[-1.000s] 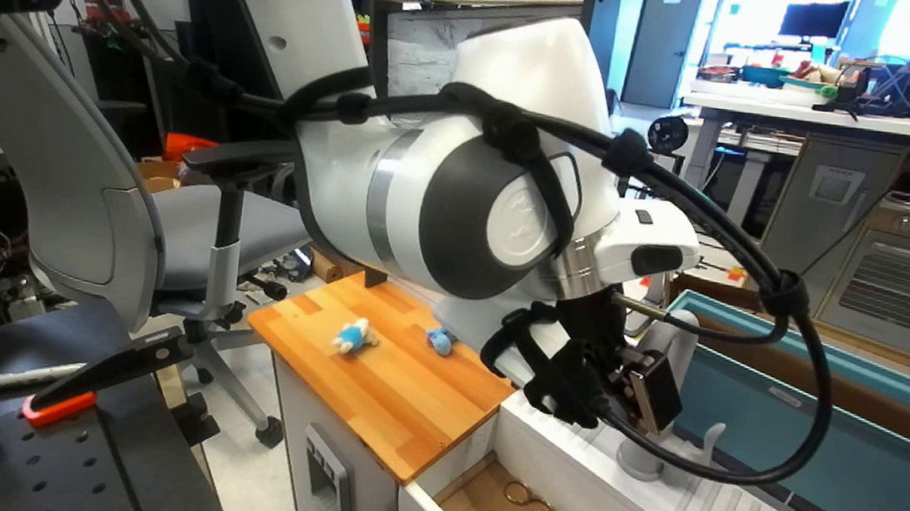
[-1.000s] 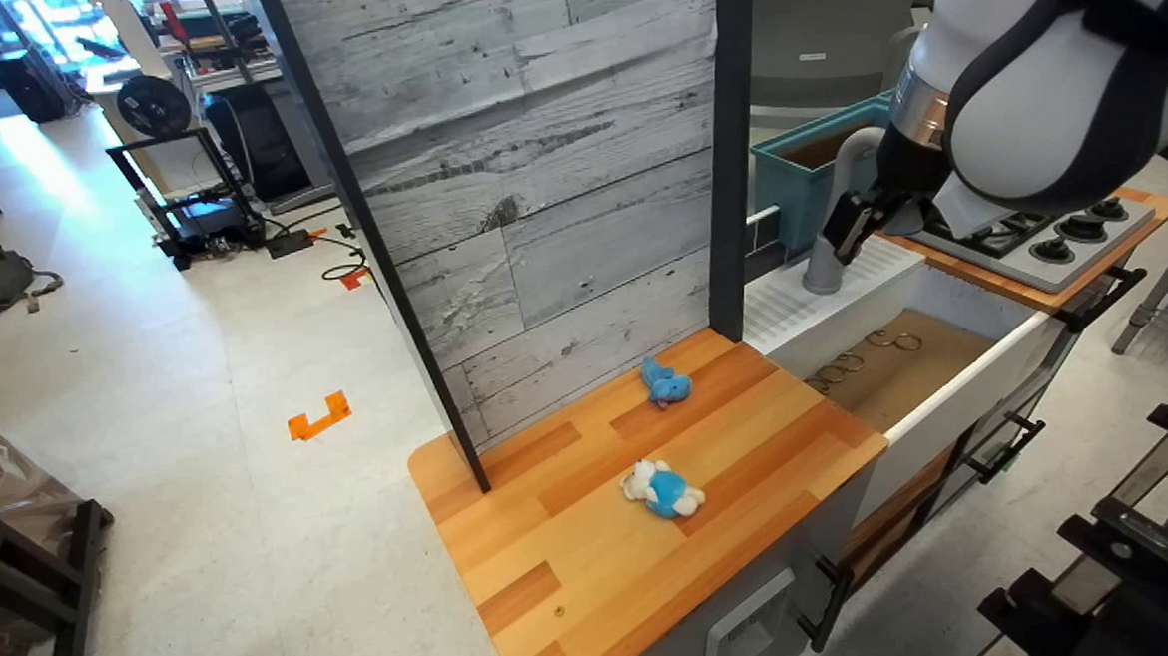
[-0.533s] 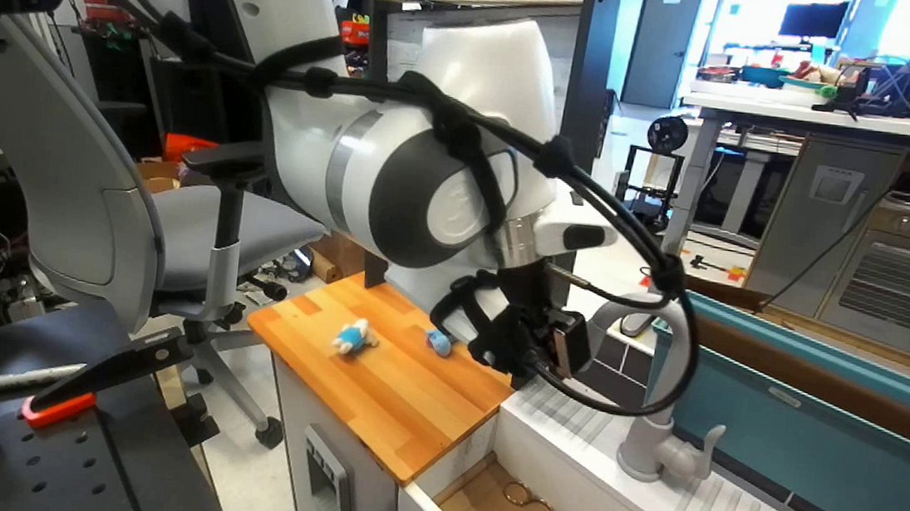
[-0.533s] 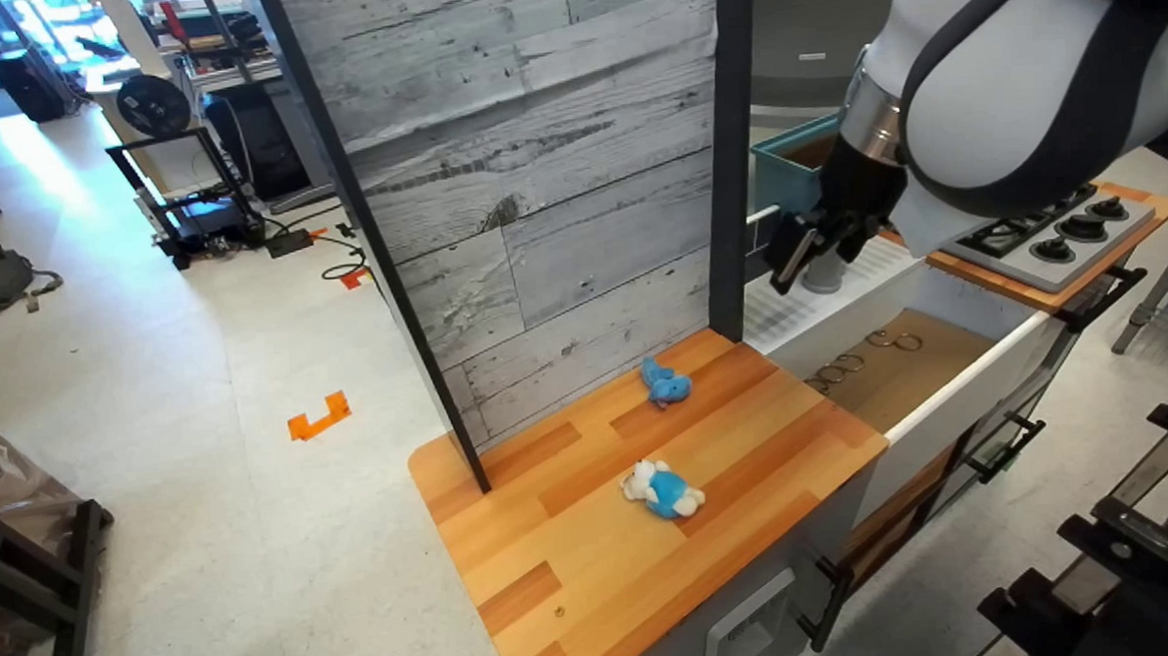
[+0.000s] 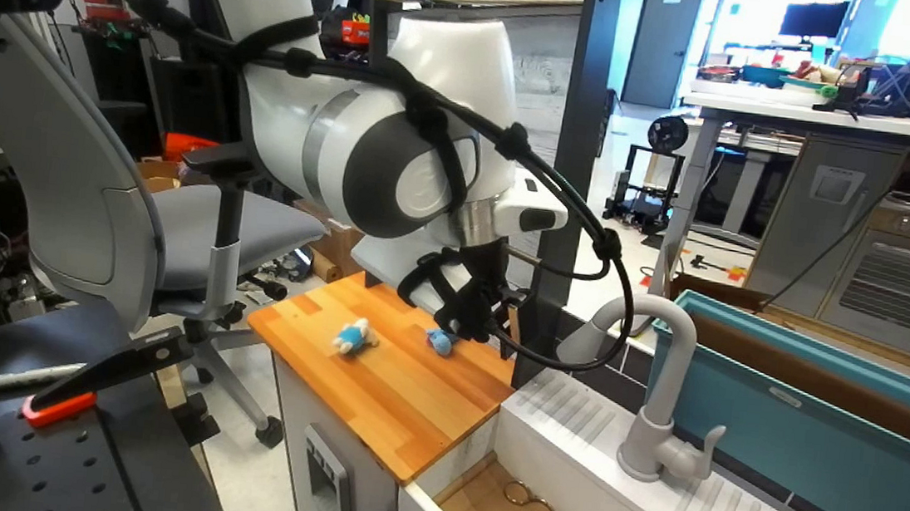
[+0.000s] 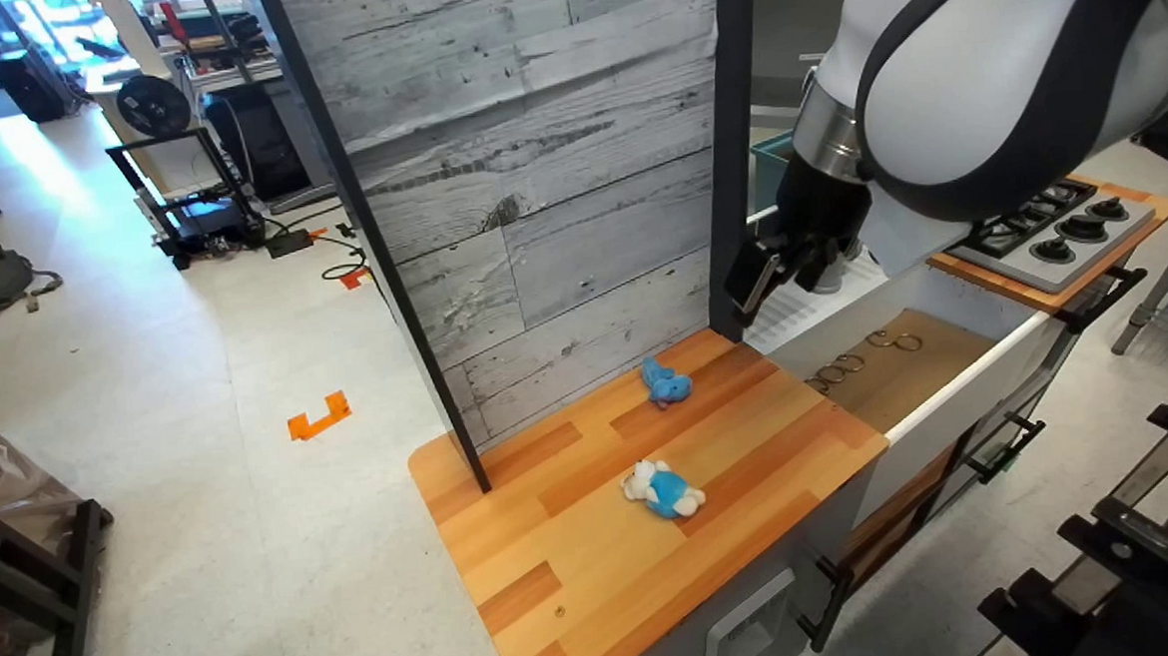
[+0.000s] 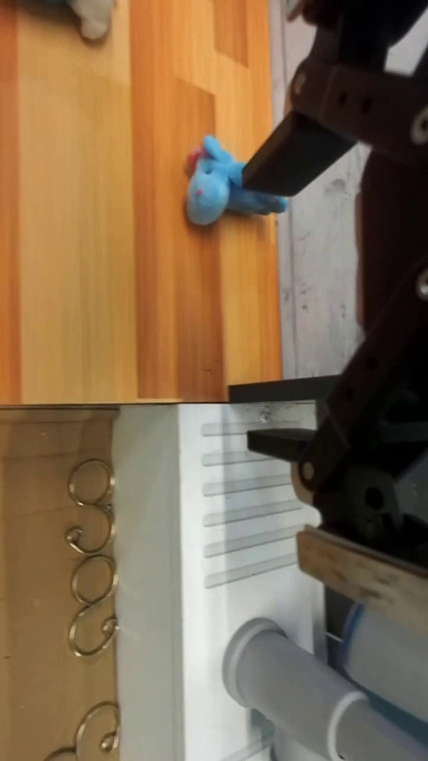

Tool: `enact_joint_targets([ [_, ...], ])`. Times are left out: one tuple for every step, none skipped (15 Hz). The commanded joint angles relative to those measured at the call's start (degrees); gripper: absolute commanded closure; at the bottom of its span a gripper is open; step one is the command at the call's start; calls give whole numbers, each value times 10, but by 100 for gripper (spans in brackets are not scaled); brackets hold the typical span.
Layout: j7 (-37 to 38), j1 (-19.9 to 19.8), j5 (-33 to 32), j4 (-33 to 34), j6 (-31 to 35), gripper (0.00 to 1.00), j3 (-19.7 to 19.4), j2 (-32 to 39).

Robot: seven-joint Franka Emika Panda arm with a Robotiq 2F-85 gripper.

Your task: Push the faucet to the left

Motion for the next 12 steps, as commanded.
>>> enact_joint_targets([
  [-51, -70, -8, -45, -114, 0, 68, -54],
  [-63, -82, -1, -54, -151, 0, 80, -66],
  [-75, -93, 6, -66, -189, 0, 91, -82],
  [-80, -98, 14, -73, -232, 0, 95, -96],
  [-75, -91, 16, -81, -270, 0, 85, -112],
  [-61, -74, 8, -87, -303, 0, 64, -127],
  [-69, -73, 16, -54, -252, 0, 68, -81],
  [-69, -71, 16, -62, -277, 0, 63, -95],
  [-69, -71, 16, -69, -288, 0, 61, -106],
  [-69, -70, 16, -74, -292, 0, 60, -113],
  [-69, -70, 16, -77, -293, 0, 60, -115],
  [-69, -70, 16, -78, -293, 0, 60, -115],
])
